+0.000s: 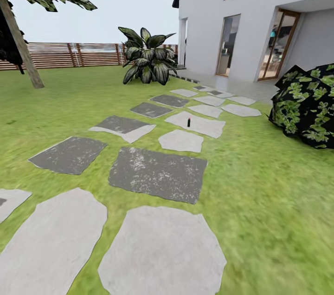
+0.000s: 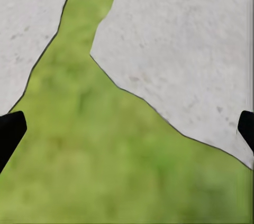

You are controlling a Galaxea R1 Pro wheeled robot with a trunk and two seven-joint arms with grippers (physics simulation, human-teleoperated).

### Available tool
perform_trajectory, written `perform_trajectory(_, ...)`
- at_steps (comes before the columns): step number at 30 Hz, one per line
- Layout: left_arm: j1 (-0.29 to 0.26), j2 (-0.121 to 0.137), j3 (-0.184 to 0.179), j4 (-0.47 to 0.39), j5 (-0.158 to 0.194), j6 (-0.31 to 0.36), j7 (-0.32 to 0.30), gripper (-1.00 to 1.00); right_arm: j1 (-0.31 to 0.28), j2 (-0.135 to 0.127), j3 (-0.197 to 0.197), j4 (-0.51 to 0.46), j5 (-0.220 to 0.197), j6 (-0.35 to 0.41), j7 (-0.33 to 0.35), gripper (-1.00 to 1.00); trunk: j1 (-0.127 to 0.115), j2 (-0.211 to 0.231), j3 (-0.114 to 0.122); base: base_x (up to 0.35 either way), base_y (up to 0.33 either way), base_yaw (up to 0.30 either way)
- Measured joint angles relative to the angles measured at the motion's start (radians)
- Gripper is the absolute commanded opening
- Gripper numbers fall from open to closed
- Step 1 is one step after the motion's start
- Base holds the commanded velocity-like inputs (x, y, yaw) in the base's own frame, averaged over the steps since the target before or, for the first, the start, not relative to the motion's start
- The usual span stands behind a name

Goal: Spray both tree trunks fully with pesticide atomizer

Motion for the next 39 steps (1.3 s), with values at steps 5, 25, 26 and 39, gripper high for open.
perform_trajectory(5, 0.0, 0.0, 0.0, 0.0, 0.0, 0.0, 0.0, 1.0, 0.0, 0.0, 0.0, 0.0, 0.0, 0.0, 0.0, 1.0, 0.0, 0.0, 0.0, 0.339, -0.111, 0.0)
perform_trajectory(25, -0.001, 0.0, 0.0, 0.0, 0.0, 0.0, 0.0, 1.0, 0.0, 0.0, 0.0, 0.0, 0.0, 0.0, 0.001, 1.0, 0.0, 0.0, 0.0, 0.34, -0.111, 0.0)
perform_trajectory(26, 0.0, 0.0, 0.0, 0.0, 0.0, 0.0, 0.0, 1.0, 0.0, 0.0, 0.0, 0.0, 0.0, 0.0, 0.001, 1.0, 0.0, 0.0, 0.0, 0.34, -0.111, 0.0)
perform_trajectory(39, -0.001, 0.0, 0.0, 0.0, 0.0, 0.0, 0.0, 1.0, 0.0, 0.0, 0.0, 0.0, 0.0, 0.0, 0.001, 1.0, 0.0, 0.0, 0.0, 0.339, -0.111, 0.0)
